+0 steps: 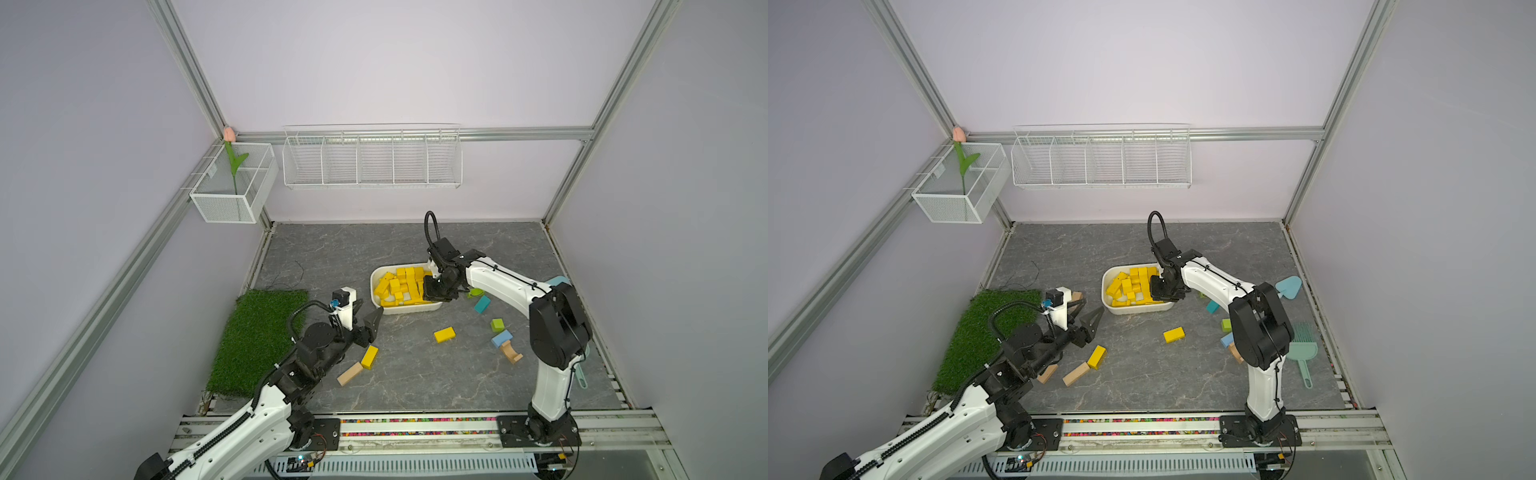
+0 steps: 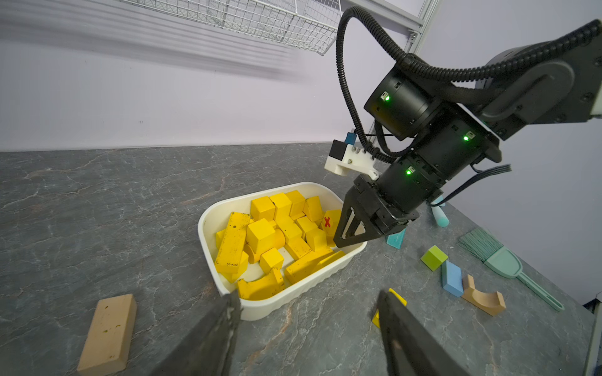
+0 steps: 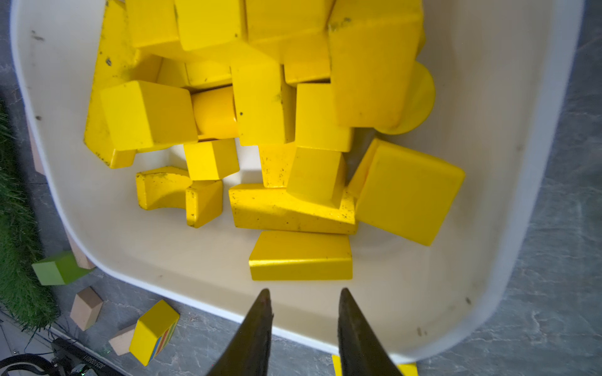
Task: Pick out the yellow building blocks
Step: Place the building block in the storage box, then pick up the building block from the center of the board.
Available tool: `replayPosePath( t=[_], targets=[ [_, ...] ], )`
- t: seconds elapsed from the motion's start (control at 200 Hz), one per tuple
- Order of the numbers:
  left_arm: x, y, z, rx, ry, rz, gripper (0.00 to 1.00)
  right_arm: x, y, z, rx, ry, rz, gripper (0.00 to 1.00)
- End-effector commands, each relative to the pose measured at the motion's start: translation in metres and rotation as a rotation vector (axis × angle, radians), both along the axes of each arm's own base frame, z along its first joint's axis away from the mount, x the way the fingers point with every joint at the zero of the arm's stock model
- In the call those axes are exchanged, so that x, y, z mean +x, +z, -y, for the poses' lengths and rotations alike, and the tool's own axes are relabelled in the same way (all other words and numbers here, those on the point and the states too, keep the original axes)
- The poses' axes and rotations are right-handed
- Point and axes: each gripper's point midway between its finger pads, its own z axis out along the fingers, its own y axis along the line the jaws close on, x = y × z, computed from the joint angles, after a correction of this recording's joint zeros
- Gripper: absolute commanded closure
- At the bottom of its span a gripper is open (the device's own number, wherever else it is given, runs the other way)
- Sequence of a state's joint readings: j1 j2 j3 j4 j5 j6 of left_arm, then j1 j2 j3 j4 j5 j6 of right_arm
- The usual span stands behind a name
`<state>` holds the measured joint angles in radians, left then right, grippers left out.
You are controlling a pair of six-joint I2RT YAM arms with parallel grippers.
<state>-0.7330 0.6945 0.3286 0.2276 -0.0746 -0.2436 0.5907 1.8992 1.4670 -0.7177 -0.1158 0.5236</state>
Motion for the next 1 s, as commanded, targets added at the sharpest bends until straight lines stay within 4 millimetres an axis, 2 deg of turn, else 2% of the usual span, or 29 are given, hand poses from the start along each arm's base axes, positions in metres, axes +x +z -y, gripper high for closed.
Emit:
replayPosePath(
  t=[0.0,0.1,0.22,0.4,0.42,0.49,0.61,0.69,0.835,0.995],
  targets=[
    [0.004,0.004,0.0,-0.015,0.017,-0.006,0.32,-0.013,0.023,0.005,0.035,-0.003,0.043,0.64],
    [0.006,0.004,0.0,-0.011,0.022,-0.013,0.32,-0.029,0.031,0.014,0.049,-0.004,0.082,0.64],
    [0.01,0.003,0.001,0.001,0.03,-0.034,0.32,-0.055,0.031,0.024,0.058,0.012,0.147,0.64],
    [0.016,-0.007,0.006,0.045,0.039,-0.11,0.36,-0.09,0.011,0.043,0.05,-0.01,0.187,0.61],
    [0.017,-0.007,0.006,0.047,0.042,-0.12,0.37,-0.098,0.0,0.049,0.037,-0.013,0.169,0.61],
    [0.018,-0.011,0.006,0.071,0.054,-0.173,0.39,-0.107,-0.008,0.055,0.05,-0.025,0.174,0.59],
    [0.018,-0.023,0.002,0.149,0.087,-0.302,0.43,-0.112,-0.01,0.063,0.05,-0.059,0.185,0.57],
    [0.015,-0.041,0.0,0.231,0.101,-0.423,0.47,-0.111,-0.009,0.063,0.071,-0.062,0.205,0.56],
    [-0.007,-0.08,-0.004,0.365,0.068,-0.64,0.51,-0.111,-0.012,0.066,0.066,-0.079,0.201,0.56],
    [-0.027,-0.113,-0.01,0.402,0.079,-0.814,0.52,-0.112,-0.01,0.068,0.078,-0.091,0.216,0.57]
  ],
)
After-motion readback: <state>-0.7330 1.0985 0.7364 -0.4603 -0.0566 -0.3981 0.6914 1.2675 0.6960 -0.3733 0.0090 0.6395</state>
